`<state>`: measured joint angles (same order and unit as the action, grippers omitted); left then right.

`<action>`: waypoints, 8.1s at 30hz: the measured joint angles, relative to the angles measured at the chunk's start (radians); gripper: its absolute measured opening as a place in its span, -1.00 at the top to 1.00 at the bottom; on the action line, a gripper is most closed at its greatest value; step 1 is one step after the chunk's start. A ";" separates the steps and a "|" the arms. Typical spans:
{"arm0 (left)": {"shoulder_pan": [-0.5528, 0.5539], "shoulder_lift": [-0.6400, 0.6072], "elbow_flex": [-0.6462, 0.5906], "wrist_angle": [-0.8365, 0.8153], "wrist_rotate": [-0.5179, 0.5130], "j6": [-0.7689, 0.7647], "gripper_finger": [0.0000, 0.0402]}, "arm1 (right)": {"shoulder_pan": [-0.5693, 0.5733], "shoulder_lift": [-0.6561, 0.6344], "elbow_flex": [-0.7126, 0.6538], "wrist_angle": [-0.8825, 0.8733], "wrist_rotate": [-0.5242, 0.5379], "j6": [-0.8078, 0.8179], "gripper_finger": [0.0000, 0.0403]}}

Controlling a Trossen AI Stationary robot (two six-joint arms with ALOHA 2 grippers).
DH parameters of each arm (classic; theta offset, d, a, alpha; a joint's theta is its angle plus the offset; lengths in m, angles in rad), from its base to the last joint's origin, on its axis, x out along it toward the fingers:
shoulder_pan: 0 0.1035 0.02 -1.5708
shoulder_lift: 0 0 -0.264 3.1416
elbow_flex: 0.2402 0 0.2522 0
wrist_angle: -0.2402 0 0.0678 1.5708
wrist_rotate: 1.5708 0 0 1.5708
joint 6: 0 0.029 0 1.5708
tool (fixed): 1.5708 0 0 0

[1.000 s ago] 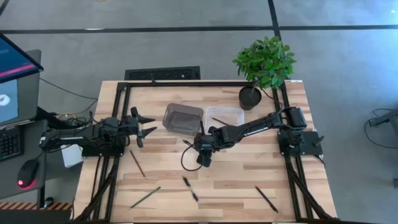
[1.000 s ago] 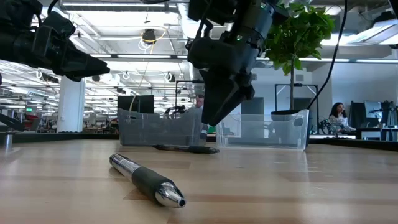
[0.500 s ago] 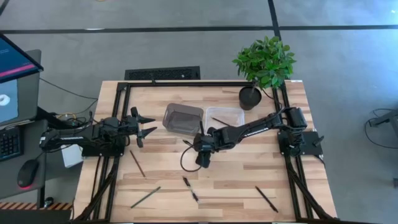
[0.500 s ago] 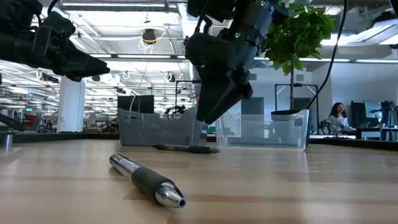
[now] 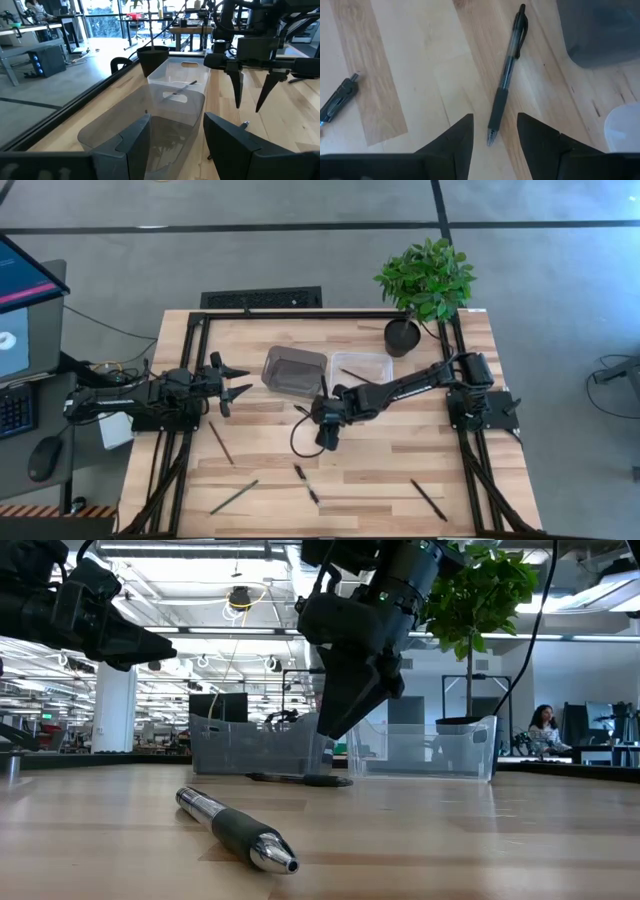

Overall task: Sort pens & pencils
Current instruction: Put the top black pen into the black bin, then put the left black pen into the black bin

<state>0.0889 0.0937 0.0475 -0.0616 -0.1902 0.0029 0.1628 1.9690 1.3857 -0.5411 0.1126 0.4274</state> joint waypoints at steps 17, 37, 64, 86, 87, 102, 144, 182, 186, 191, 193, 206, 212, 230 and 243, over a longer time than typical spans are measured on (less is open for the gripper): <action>0.000 0.000 0.000 0.000 0.000 -0.023 0.14 | 0.098 0.000 -0.001 -0.121 0.067 0.096 0.11; 0.000 0.000 0.000 0.000 0.000 -0.023 0.14 | 0.075 0.000 -0.001 -0.056 0.072 0.141 -0.31; 0.000 0.016 0.000 0.000 -0.005 -0.015 0.14 | -0.004 0.118 0.008 0.019 0.023 0.069 -0.34; 0.000 0.016 0.000 0.000 -0.005 -0.008 0.14 | -0.012 0.127 0.010 0.003 -0.025 0.068 0.16; 0.000 0.016 0.000 0.000 -0.005 -0.008 0.14 | -0.012 0.127 0.010 0.003 -0.026 0.067 0.19; 0.000 0.016 0.000 0.000 -0.005 -0.007 0.14 | -0.010 0.129 0.009 0.004 -0.038 0.059 0.55; 0.000 0.016 0.000 0.000 -0.004 -0.012 0.14 | -0.046 0.133 0.414 -0.300 0.155 -0.183 0.69; 0.000 0.016 0.000 0.000 -0.004 -0.003 0.14 | -0.244 0.131 0.267 -0.124 0.136 -0.248 0.69; 0.000 0.016 0.000 0.000 -0.004 -0.003 0.14 | -0.250 0.131 0.260 -0.126 0.134 -0.243 0.69; 0.000 0.016 0.000 0.000 -0.004 -0.004 0.14 | -0.250 0.131 0.259 -0.110 0.131 -0.242 0.69; 0.000 0.016 0.000 0.000 -0.004 -0.004 0.14 | -0.249 0.131 0.259 -0.108 0.131 -0.242 0.69; 0.000 0.016 0.000 0.000 -0.004 -0.005 0.14 | -0.248 0.131 0.259 -0.109 0.130 -0.242 0.67; 0.000 0.016 0.000 0.000 -0.004 -0.006 0.14 | -0.248 0.131 0.259 -0.109 0.129 -0.242 0.51; 0.000 0.016 0.000 0.000 -0.004 -0.007 0.14 | -0.217 0.111 0.260 -0.138 0.131 -0.242 0.30; 0.000 0.018 0.000 0.000 -0.003 -0.007 0.14 | 0.001 -0.044 0.261 -0.177 0.124 -0.086 0.32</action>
<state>0.0891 0.1116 0.0475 -0.0616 -0.1929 -0.0040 0.1637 1.9246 1.6466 -0.7179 0.2365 0.3414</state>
